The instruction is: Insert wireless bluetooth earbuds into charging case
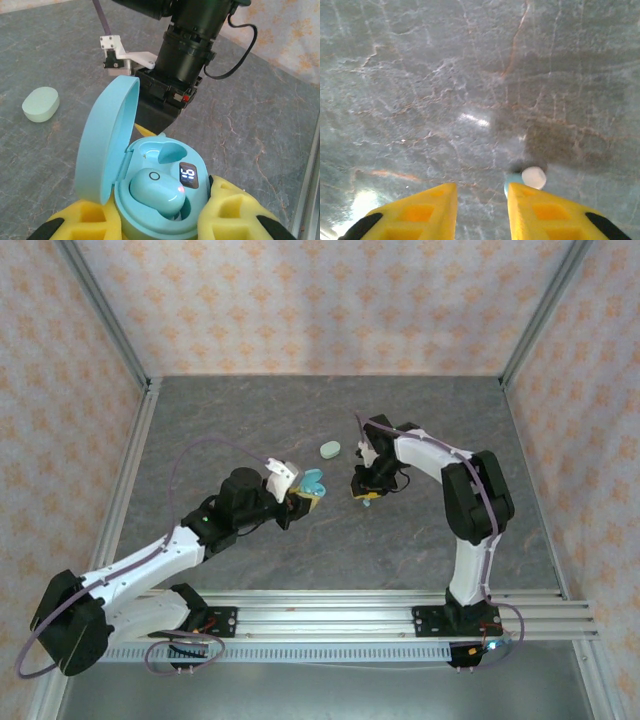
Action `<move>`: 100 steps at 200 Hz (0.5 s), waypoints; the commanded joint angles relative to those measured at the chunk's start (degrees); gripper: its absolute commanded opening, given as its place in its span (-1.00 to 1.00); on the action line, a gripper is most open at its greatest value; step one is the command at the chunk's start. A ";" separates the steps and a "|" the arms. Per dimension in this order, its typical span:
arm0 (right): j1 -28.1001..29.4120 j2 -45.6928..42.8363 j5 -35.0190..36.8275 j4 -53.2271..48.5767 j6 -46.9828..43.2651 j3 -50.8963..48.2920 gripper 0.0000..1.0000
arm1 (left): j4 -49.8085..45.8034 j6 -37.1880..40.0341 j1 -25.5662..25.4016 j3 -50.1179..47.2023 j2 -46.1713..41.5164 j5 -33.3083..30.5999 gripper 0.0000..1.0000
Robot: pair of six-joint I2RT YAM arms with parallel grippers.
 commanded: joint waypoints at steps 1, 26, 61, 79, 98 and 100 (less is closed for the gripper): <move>0.20 -4.62 -0.03 -1.89 1.99 -0.02 -0.31 | 2.14 -0.46 -0.58 2.06 0.20 0.92 -0.84; 0.25 -8.52 0.56 1.77 8.47 -2.39 -0.30 | -0.16 -0.20 -0.94 2.01 -1.18 0.25 -0.84; 0.27 -14.10 -0.21 8.36 20.21 -9.70 -0.30 | 1.88 -0.91 -0.92 -0.96 -3.11 -1.19 -0.84; 0.23 -18.19 -0.42 13.76 26.33 -15.82 -0.30 | 1.83 -1.12 -0.95 -0.93 -2.96 -0.81 -0.84; 0.22 -21.90 -0.11 18.87 31.21 -21.94 -0.34 | 1.38 -1.12 -0.95 -0.73 -3.11 -0.55 -0.84; 0.23 -22.12 -0.08 19.23 31.64 -22.46 -0.35 | 1.38 -1.12 -0.95 -0.73 -3.16 -0.57 -0.84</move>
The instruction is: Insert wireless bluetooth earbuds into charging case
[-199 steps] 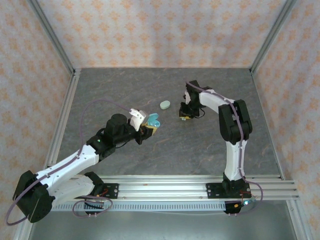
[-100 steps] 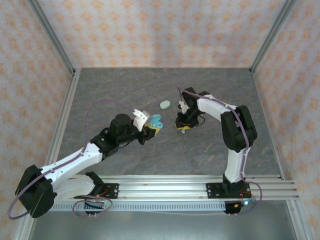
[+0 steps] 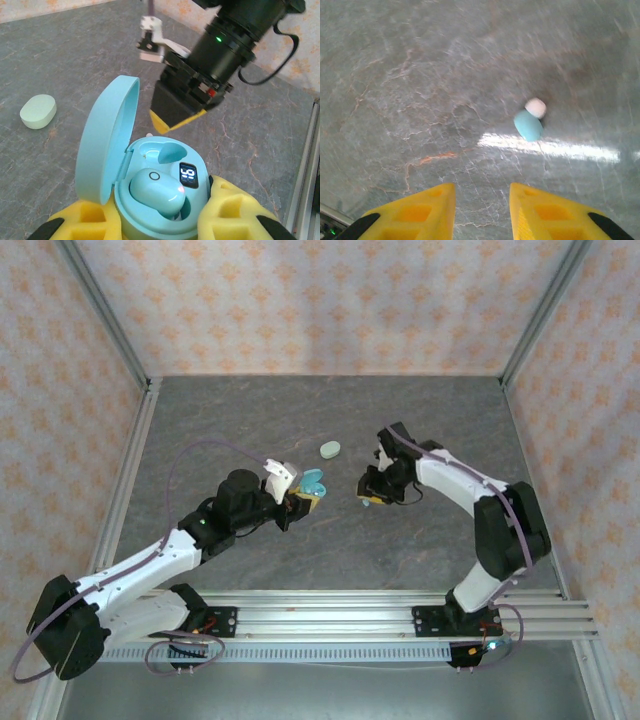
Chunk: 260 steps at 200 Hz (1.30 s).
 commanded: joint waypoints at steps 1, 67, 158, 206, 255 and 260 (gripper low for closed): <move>0.17 -4.55 0.38 7.76 9.89 -5.88 -0.35 | 1.48 -0.73 -0.30 -0.53 -0.97 -0.29 -0.83; 0.75 -6.63 1.01 14.48 15.40 -14.03 -0.67 | 2.52 -1.39 -0.37 -0.84 0.33 0.71 -0.84; 3.12 1.20 0.36 15.17 14.19 -8.41 -0.69 | 2.54 -2.40 -1.12 -2.11 -1.35 -1.39 -0.84; 3.10 0.58 6.27 7.48 9.71 -3.30 -0.69 | 2.39 -2.29 -1.18 -2.29 -1.28 -2.03 -0.84; 3.56 -0.05 10.50 0.05 4.74 1.33 -0.70 | 3.40 -2.48 -1.22 -2.26 0.30 -2.05 -0.84; 3.91 0.08 10.48 0.09 4.49 1.41 -0.70 | 3.47 -2.49 -1.20 -2.20 0.52 -2.01 -0.84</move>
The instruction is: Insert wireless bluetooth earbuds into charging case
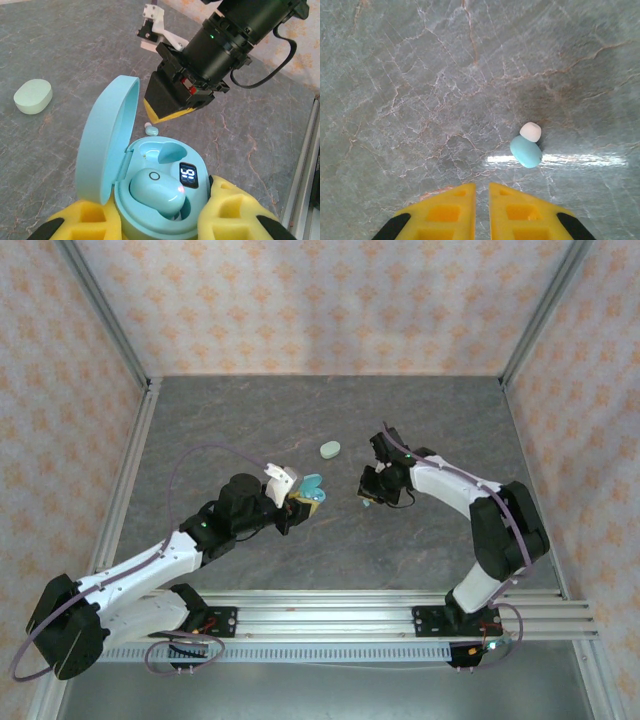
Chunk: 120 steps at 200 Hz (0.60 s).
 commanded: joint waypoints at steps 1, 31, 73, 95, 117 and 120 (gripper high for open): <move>1.08 -1.27 3.06 -4.95 -3.32 1.57 -0.70 | 3.25 -0.76 -0.38 -0.39 0.66 -1.29 -0.84; 4.20 1.93 1.93 -4.35 -3.51 2.78 -0.70 | 3.36 -0.75 -0.41 0.05 1.70 -1.13 -0.84; 5.87 7.12 1.00 -2.39 -2.73 3.12 -0.70 | 2.23 -0.35 -0.41 0.67 1.95 -1.13 -0.84; 5.73 8.87 1.87 -2.72 -3.29 3.17 -0.71 | 1.92 -0.15 -0.41 0.51 1.76 -1.31 -0.84; 4.98 9.61 3.15 -3.22 -3.52 2.65 -0.71 | 1.88 -0.14 -0.43 0.49 1.84 -1.39 -0.84; 4.76 9.62 3.35 -3.26 -3.48 2.52 -0.72 | 1.96 -0.14 -0.48 0.49 1.90 -1.40 -0.84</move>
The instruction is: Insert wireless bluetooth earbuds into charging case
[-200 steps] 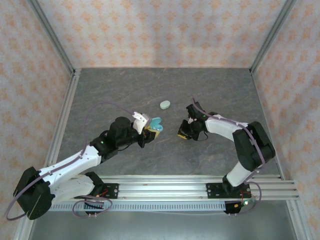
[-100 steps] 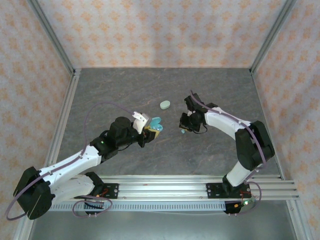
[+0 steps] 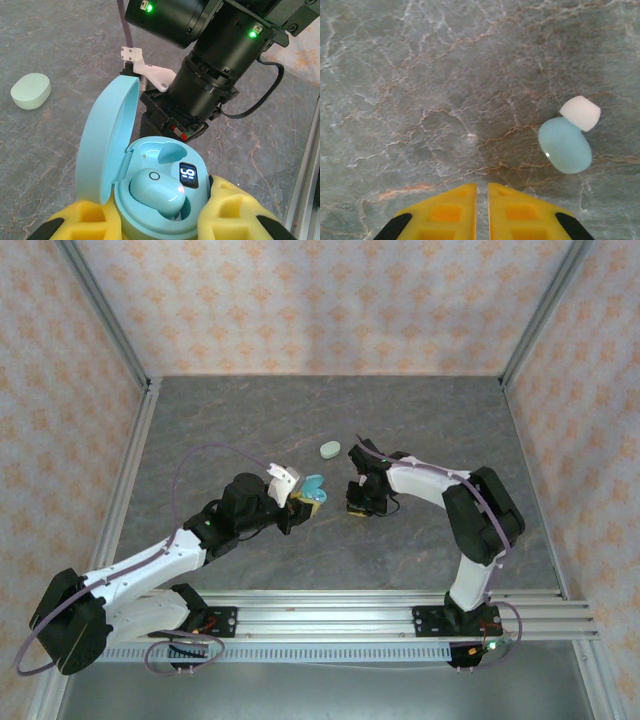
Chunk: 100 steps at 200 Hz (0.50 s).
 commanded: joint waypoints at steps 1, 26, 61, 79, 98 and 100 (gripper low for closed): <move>-0.98 0.78 2.65 -1.02 -0.92 0.22 -0.72 | 0.97 0.01 -0.45 0.49 -0.07 -1.40 -0.84; -2.73 0.24 4.02 -1.66 -1.42 -0.34 -0.73 | 1.14 0.09 -0.45 0.49 0.27 -1.40 -0.84; -5.60 -0.91 5.65 -3.45 -2.92 -0.32 -0.73 | 1.12 0.30 -0.41 0.80 1.15 -1.06 -0.84; -6.84 -0.68 6.19 -4.19 -3.79 0.22 -0.73 | 1.23 0.45 -0.40 1.11 1.75 -1.05 -0.84; -7.70 0.27 7.06 -5.52 -4.85 1.69 -0.73 | 1.13 0.55 -0.39 1.67 2.41 -0.72 -0.84; -7.74 0.29 7.17 -5.60 -4.91 1.82 -0.73 | 1.14 0.67 -0.41 1.71 2.49 -0.77 -0.84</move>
